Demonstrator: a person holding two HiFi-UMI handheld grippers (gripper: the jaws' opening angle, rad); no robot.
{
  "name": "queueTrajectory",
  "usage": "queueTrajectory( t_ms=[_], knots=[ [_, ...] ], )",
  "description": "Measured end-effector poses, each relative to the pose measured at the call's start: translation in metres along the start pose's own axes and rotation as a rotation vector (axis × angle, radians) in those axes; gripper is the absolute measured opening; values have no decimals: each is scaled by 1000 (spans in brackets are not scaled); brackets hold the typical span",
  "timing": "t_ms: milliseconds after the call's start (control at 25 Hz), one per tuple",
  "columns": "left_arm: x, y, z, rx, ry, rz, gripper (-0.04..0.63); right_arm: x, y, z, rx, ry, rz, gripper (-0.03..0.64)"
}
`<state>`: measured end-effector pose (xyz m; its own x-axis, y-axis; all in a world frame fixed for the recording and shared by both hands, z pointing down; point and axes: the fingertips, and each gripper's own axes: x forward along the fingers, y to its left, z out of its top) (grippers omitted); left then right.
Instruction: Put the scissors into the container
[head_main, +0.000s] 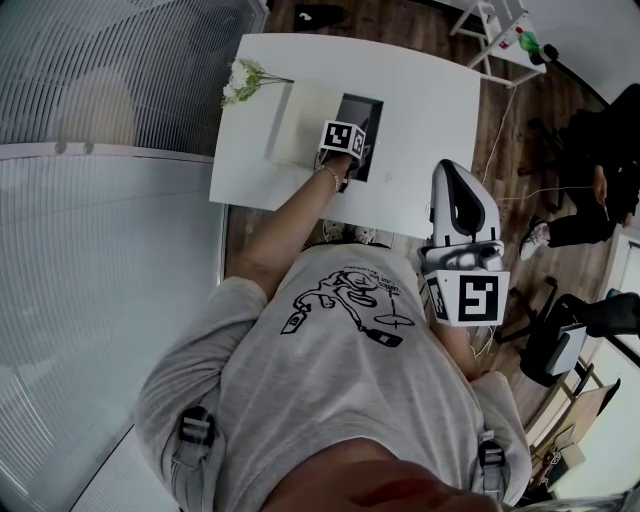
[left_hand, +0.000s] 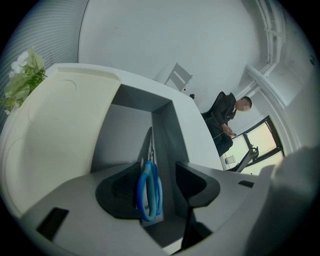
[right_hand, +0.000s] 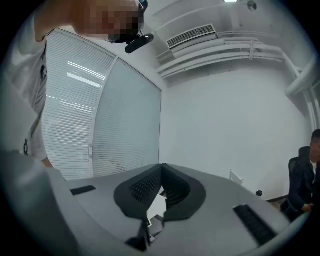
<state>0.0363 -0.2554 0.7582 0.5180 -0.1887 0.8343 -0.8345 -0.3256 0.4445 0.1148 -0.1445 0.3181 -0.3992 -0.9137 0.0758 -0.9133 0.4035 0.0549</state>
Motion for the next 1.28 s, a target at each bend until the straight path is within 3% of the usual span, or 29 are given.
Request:
queueTrajectory(
  t_ms=[960,1280],
  knots=[
    [-25,1,10,14,-56,7,213,-1,12,3,-2,-7,13,5],
    [-45,-9,21,21,-124,-2,213,-4,12,1,-1,0,16,5]
  ],
)
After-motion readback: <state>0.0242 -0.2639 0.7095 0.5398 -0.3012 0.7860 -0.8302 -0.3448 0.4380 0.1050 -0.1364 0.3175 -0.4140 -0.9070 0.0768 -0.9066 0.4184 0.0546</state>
